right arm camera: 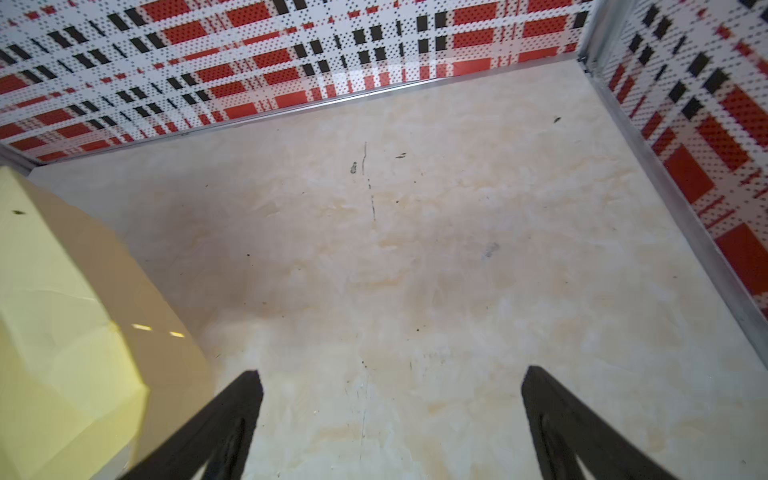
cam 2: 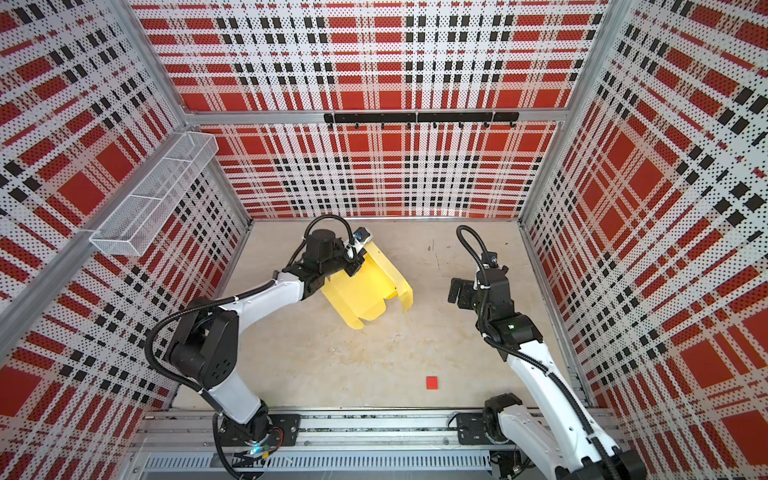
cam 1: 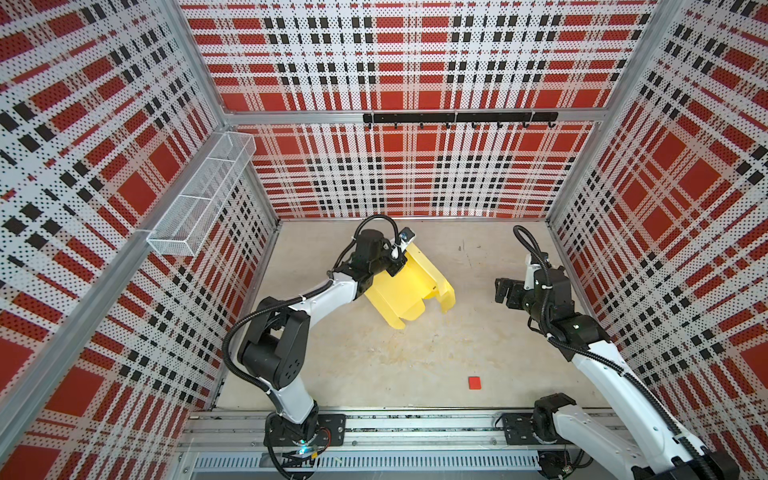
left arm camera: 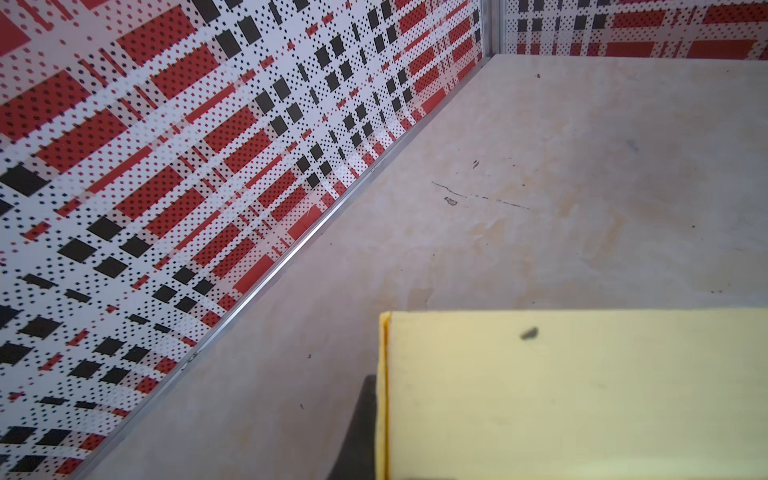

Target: Fold the paper box

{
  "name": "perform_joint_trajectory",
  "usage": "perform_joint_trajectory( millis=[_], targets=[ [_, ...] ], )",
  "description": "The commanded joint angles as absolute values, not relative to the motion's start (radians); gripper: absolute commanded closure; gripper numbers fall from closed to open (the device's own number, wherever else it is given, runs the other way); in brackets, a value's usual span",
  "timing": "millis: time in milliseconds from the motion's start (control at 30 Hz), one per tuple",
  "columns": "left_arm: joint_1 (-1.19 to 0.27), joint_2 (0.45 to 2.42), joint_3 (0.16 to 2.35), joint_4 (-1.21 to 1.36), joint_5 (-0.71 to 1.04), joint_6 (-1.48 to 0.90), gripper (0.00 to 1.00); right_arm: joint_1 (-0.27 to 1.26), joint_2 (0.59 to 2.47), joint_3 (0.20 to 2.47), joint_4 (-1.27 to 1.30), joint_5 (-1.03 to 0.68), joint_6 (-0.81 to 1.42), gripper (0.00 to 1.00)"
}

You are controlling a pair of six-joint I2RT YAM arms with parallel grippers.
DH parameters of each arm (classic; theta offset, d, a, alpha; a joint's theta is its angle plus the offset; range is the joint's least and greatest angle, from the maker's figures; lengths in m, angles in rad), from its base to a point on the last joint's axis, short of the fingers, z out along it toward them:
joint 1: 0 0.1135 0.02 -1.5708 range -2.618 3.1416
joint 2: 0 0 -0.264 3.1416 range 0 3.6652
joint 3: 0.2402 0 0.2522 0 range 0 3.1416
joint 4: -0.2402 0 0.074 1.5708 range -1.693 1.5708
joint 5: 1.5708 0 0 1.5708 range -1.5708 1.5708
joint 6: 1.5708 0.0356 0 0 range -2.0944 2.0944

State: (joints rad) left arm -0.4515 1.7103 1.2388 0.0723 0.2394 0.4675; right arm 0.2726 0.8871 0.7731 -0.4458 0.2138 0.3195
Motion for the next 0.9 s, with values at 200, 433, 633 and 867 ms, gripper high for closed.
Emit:
perform_joint_trajectory(
  millis=[200,433,633,867],
  targets=[
    [-0.493,1.713,1.574,-0.519,0.403,0.815,1.00,0.268,0.807,0.697,-0.452,0.350,0.306,0.00],
    [-0.551,1.763,1.757,-0.863,0.364,1.139,1.00,0.268,0.734,0.643,-0.480,0.382,0.273,0.00],
    [-0.600,1.814,1.844,-1.069,0.265,1.409,1.00,0.267,0.694,0.615,-0.489,0.436,0.267,0.00],
    [-0.627,1.831,1.804,-1.123,0.138,1.713,1.00,0.268,0.648,0.591,-0.522,0.495,0.296,0.00]
  ],
)
